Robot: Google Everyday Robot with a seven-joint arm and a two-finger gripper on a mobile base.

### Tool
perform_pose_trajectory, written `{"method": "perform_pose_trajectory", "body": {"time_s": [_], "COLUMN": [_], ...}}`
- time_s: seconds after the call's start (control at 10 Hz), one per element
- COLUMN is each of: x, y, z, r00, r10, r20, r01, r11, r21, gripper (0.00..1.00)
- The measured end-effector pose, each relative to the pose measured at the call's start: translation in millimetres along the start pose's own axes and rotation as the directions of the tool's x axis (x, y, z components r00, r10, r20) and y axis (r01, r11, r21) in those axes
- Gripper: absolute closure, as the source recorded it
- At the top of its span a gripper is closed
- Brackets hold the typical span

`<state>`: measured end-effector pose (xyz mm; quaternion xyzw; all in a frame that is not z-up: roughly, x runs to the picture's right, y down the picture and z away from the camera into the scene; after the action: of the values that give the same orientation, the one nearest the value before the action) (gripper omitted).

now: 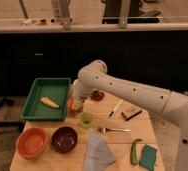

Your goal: Place apple in metal cup

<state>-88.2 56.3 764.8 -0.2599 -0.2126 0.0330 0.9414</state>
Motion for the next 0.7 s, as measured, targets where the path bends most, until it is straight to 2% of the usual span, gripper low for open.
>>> {"method": "perform_pose_trajectory", "body": {"time_s": [0.5,0.7], "x": [15,20], "y": [-21,-27], "z": [12,15], "r00": [0.996,0.995], "r10": [0.050,0.061], "r20": [0.073,0.080], "r01": [-0.050,-0.061], "r11": [0.999,0.998], "r21": [-0.003,-0.004], "gripper": [1.00,1.00]}}
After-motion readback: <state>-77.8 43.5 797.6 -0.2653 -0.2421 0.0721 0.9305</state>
